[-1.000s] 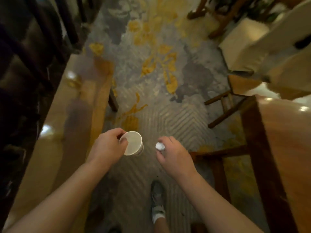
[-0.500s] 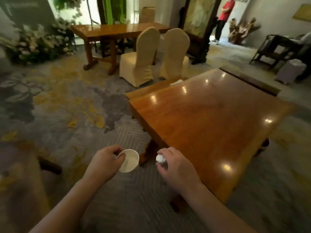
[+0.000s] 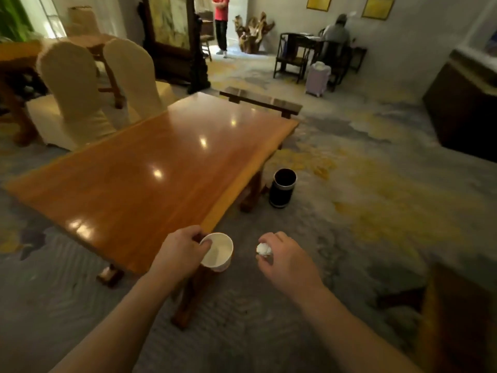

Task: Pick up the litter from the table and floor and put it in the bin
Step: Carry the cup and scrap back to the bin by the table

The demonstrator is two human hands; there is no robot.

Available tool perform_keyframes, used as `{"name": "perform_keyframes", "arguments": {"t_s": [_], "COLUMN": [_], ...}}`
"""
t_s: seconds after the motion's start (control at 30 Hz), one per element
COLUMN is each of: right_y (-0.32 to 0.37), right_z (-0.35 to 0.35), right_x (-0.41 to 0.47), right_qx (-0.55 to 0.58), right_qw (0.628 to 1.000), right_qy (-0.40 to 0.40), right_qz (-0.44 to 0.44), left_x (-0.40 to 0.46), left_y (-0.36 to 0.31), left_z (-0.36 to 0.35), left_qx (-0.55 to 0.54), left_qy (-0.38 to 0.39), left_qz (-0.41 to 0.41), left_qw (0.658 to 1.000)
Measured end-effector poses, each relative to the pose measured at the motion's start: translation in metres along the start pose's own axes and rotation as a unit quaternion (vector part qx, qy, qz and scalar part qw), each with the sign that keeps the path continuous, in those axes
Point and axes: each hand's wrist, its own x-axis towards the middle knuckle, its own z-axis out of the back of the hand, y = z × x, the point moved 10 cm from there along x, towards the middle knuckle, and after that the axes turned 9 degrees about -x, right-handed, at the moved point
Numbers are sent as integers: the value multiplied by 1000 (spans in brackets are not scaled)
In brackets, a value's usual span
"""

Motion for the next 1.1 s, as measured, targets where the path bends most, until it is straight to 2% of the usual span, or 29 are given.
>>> {"name": "perform_keyframes", "arguments": {"t_s": [0.17, 0.3, 0.67, 0.93, 1.1], "right_y": [-118, -189, -372, -475, -554], "right_z": [16, 17, 12, 6, -34], "right_x": [16, 54, 269, 424, 520], "right_qx": [-5, 3, -30, -6, 11], "right_qw": [998, 997, 994, 994, 994], "right_qy": [21, 20, 46, 60, 81], "right_qz": [-50, -79, -96, -96, -76], "left_x": [55, 120, 402, 563, 652], "left_y": [-68, -98, -149, -177, -162], "left_z": [-93, -141, -269, -310, -357], "left_qx": [-10, -3, -39, -20, -26], "left_qy": [31, 42, 69, 60, 51], "left_qz": [-6, -16, 13, 79, 168], "left_qw": [999, 999, 997, 995, 984]}}
